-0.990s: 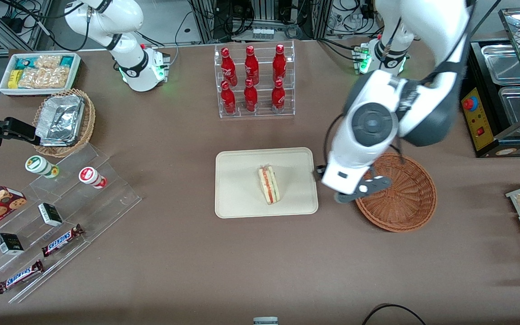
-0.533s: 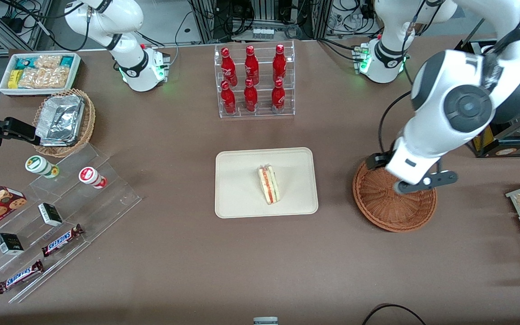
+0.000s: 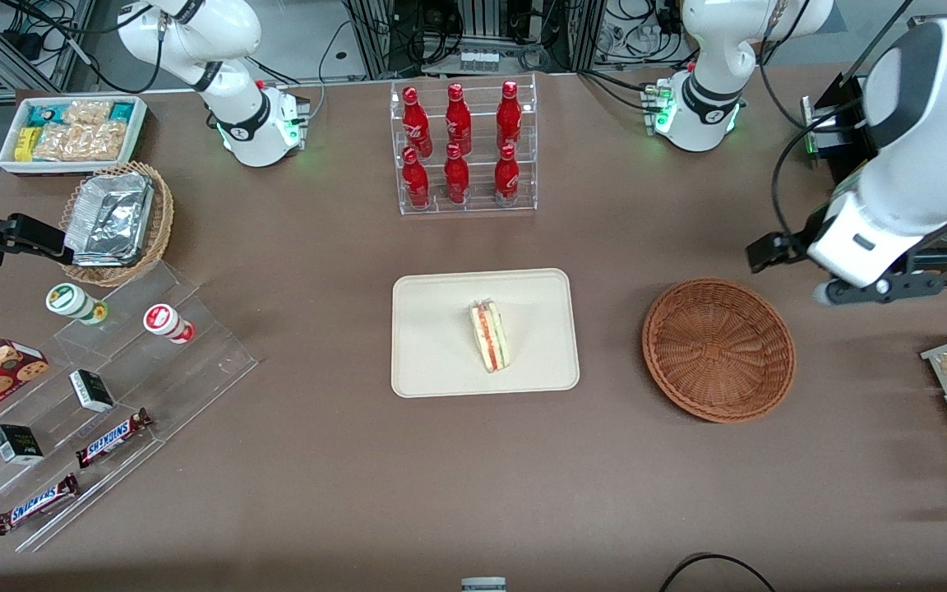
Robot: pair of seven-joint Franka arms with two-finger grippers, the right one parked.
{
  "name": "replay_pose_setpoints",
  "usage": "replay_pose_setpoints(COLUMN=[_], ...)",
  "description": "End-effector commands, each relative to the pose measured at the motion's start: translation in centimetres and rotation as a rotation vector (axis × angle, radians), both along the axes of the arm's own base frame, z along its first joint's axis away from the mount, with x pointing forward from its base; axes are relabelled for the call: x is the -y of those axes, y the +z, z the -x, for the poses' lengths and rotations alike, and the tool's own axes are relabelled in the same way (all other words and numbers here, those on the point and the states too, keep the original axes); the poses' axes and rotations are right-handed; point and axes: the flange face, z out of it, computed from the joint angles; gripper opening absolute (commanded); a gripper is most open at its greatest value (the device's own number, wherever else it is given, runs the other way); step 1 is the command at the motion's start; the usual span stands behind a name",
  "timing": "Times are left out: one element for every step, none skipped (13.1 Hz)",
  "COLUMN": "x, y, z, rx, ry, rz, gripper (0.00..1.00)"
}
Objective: Place sandwich from basket to tray
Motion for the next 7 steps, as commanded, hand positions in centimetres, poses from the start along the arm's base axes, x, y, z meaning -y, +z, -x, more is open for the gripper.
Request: replay_pose_setpoints(x=[-2.1, -3.0, -3.3, -3.6, -4.2, -4.5, -4.6], y=[2.5, 3.6, 4.1, 4.6, 5.2, 5.4, 5.5], z=[2.7, 3.2, 3.4, 3.5, 3.7, 3.8, 3.8], rx=[-0.014, -0.015, -0.02, -0.021, -0.013, -0.009, -0.007], ry=[-0.072, -0.092, -0.115, -0.152, -0.164, -0.16, -0.159], rz=[0.023, 0.027, 0.031, 0.036, 0.039, 0.038, 0.038], gripper=[1.0, 1.0, 1.0, 1.0, 1.0, 1.0, 1.0])
